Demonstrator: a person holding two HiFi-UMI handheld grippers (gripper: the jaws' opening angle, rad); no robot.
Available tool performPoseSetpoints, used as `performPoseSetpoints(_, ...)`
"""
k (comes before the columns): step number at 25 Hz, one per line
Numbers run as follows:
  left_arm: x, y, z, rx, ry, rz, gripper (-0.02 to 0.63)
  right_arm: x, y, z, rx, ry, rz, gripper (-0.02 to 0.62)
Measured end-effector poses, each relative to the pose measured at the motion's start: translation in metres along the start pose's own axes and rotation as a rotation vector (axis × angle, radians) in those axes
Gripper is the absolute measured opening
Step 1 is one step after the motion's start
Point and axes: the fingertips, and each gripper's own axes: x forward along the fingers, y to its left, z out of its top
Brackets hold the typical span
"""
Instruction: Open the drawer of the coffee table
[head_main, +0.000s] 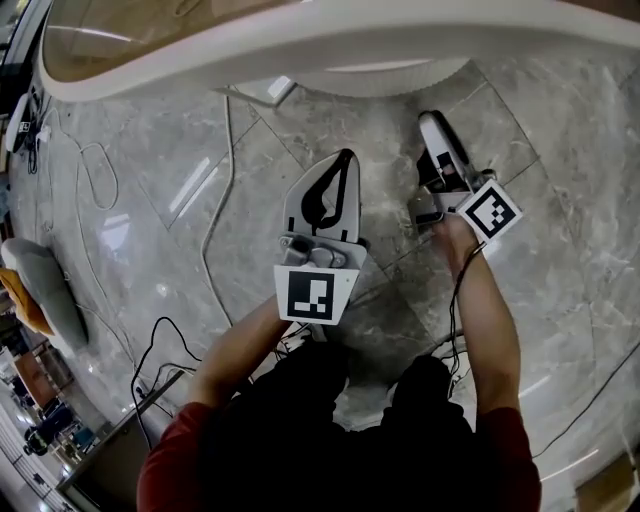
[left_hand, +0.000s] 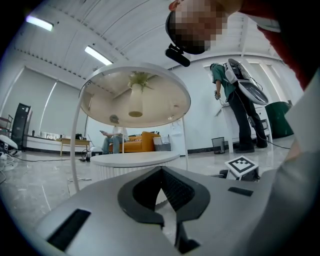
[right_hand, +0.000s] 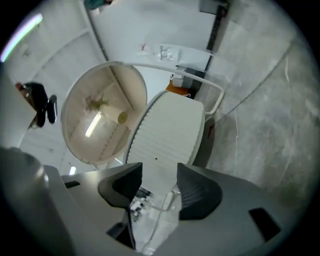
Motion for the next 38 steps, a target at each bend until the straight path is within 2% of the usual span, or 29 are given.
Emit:
performPoseSetpoints(2, 0.0, 0.002, 0.0, 0.003, -0.004, -0.002, 0.014, 0.008, -0.014, 0.001, 0.069, -0.04, 0.025, 0.252)
performPoseSetpoints(5, 0.0, 0.009, -0.003, -0.012, 0.003, 0.016, 0.014, 0.016, -0.034, -0.003, 0.146, -0.072, 0.015, 0.288)
performPoseSetpoints(9, 0.003, 0.015, -0.008, -0.021, 0.018, 0.027, 0.014, 0.029, -0.043, -0.008, 0.188, -0.084, 0.038, 0.301)
performPoseSetpoints(16, 0.001, 0.021, -0.013, -0.01, 0.035, 0.043, 0.014, 0.042, -0.042, -0.004, 0.23, -0.101, 0.142, 0.299)
performPoseSetpoints(22, 0.0, 0.025, -0.012, -0.001, 0.038, 0.068, 0.014, 0.04, -0.042, -0.001, 0.265, -0.157, 0.126, 0.295)
performPoseSetpoints(29, -0.007, 0.024, -0.008, -0.003, 0.034, 0.076, 0.014, 0.034, -0.043, -0.004, 0.305, -0.164, 0.113, 0.285)
performPoseSetpoints(38, -0.019, 0.024, -0.003, 0.005, 0.025, 0.1, 0.014, -0.028, -0.023, -0.016, 0.314, -0.123, 0.126, 0.279)
